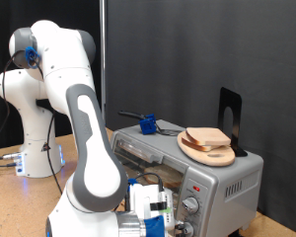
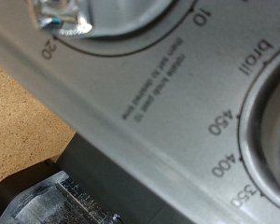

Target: Make a piece of toast with the oven

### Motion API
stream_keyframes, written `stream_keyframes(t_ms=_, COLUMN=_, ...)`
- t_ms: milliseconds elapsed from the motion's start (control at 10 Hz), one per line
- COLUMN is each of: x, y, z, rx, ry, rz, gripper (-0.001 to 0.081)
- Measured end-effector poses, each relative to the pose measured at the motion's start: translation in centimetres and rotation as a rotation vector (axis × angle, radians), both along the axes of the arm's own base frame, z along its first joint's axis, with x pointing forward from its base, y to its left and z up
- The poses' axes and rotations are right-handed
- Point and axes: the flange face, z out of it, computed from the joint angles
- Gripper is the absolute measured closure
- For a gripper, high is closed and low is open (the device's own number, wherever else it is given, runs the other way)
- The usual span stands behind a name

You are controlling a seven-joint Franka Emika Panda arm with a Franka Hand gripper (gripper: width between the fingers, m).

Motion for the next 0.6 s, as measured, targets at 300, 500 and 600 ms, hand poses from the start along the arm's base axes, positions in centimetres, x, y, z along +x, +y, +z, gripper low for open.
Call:
stream_keyframes(t_ms=300, x=0.5, y=-0.8, z=0.6, rx=0.006, ry=-0.009, rz=-0.022, gripper=0.0439)
stream_keyframes(t_ms=500, x=0.4, y=-1.5, z=1.0, rx=0.022, ry=0.02, rz=-0.025, gripper=0.0302)
stream_keyframes(t_ms=600, x=0.0, y=-2.1, z=1.2, rx=0.04, ry=0.051, rz=-0.005, gripper=0.0302)
